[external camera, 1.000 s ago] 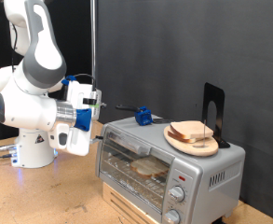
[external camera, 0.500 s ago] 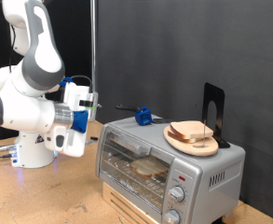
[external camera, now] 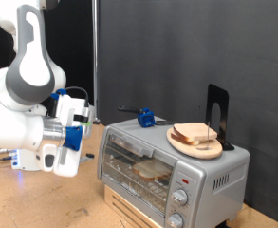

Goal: Make a piece of toast with the oven

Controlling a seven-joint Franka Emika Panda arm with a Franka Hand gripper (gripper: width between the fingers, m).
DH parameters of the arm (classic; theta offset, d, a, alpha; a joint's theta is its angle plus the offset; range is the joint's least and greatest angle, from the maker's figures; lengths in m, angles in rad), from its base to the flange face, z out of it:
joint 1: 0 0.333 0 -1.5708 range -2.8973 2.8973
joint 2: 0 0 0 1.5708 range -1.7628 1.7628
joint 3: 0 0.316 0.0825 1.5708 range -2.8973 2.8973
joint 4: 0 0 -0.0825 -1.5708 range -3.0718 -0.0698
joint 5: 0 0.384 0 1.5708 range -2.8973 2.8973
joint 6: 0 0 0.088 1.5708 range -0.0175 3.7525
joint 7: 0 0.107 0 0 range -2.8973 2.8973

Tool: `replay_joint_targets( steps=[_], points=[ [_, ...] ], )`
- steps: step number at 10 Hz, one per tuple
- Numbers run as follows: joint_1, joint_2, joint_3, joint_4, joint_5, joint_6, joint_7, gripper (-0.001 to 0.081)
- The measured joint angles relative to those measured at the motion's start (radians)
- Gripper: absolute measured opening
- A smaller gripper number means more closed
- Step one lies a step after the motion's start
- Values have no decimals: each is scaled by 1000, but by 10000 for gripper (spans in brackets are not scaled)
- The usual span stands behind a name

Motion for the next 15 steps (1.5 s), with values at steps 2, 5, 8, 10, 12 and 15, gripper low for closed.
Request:
replay_joint_targets(
  steps=[2, 5, 8, 10, 12, 15],
  points=[
    [0, 38, 1, 33, 11, -2, 0, 808],
    [-10, 56, -9, 71, 0, -57, 56, 808],
    [-46, 169, -17, 222, 12, -95, 101, 808],
    [-67, 249, -17, 320, 51, -106, 118, 808],
    [-72, 333, -14, 425, 94, -111, 160, 808],
    [-71, 441, 1, 556, 190, -67, 225, 808]
  ],
)
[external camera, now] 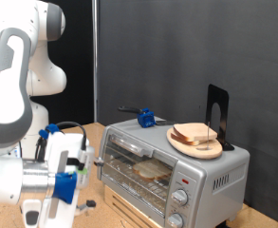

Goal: Make a piece of toast with the oven

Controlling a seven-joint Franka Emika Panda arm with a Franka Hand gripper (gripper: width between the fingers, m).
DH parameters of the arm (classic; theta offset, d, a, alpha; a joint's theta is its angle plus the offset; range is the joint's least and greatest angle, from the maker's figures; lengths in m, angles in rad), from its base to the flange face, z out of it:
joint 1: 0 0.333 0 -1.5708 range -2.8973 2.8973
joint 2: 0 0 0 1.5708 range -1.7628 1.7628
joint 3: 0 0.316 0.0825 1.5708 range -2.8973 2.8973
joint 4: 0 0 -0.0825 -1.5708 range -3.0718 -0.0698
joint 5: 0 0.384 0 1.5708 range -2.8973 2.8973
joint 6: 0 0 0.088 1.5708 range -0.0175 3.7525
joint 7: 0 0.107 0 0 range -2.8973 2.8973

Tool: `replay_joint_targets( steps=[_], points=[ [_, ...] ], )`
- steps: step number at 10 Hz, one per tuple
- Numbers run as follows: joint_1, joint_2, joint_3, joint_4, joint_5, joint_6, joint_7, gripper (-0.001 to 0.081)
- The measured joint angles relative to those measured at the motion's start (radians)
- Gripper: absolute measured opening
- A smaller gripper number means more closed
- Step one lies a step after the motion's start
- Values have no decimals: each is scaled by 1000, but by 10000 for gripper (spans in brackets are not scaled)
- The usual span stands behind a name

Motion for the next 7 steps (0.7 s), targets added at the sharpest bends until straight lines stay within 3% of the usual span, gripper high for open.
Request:
replay_joint_targets(
  steps=[3, 4, 7],
  points=[
    [0, 4, 0, 3, 0, -26, 27, 808],
    [0, 23, 2, 26, 14, -17, 52, 808],
    [0, 148, 14, 177, 57, 16, 68, 808]
  ],
)
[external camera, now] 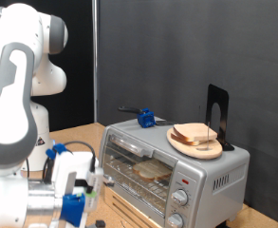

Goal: Make a piece of toast with the oven

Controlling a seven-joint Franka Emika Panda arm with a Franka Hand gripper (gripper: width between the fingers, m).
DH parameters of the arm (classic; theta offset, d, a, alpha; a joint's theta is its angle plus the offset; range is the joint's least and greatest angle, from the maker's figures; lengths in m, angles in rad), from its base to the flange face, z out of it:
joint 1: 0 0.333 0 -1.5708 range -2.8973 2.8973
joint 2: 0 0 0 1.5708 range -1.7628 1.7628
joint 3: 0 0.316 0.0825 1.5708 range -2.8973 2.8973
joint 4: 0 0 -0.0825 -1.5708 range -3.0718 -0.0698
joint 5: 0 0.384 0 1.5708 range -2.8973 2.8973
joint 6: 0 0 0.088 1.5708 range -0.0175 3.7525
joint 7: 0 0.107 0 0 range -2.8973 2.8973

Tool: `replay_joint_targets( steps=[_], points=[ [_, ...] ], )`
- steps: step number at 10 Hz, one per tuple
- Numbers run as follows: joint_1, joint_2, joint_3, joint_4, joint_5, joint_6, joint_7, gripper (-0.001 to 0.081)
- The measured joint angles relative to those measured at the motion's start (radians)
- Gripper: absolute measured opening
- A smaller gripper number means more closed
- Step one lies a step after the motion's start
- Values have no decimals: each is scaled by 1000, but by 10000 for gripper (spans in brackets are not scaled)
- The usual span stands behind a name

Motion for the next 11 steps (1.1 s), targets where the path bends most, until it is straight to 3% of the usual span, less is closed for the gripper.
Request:
replay_joint_targets(
  steps=[6, 7, 11],
  points=[
    [-5, 335, 10, 454, -22, -63, 55, 808],
    [-8, 375, 10, 502, -19, -67, 56, 808],
    [-3, 395, 39, 507, 36, -30, 49, 808]
  ],
)
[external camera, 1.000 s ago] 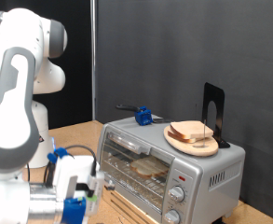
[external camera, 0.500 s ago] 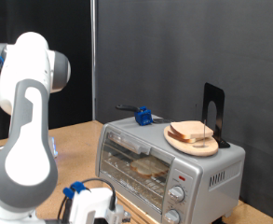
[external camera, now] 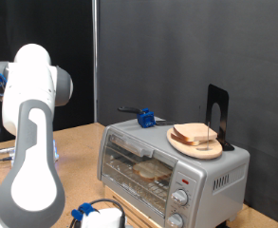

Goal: Make a piece of toast with the oven

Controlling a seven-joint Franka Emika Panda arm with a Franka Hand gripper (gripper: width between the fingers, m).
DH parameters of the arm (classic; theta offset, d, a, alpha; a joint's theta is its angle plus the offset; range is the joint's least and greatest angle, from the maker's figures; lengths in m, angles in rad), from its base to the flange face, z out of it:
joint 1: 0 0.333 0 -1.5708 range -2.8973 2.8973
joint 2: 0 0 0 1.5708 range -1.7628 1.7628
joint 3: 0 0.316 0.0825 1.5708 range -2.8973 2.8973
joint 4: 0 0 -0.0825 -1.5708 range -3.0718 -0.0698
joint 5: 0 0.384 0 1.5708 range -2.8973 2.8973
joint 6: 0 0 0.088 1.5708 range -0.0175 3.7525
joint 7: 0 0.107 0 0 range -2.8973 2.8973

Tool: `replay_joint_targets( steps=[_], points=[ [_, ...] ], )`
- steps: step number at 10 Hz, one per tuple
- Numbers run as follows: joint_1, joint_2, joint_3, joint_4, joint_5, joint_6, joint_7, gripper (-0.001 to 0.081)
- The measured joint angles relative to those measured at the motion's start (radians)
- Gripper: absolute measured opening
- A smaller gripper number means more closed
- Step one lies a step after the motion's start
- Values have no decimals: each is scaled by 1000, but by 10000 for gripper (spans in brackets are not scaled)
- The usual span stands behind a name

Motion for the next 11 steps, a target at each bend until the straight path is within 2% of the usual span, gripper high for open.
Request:
replay_joint_targets(
  steps=[3, 7, 9, 11],
  points=[
    [31, -20, 10, -51, 0, 3, -61, 808],
    [96, -105, 35, -223, 10, 40, -219, 808],
    [124, -153, 50, -314, 30, 80, -261, 808],
    [150, -185, 59, -379, 46, 120, -282, 808]
  ],
)
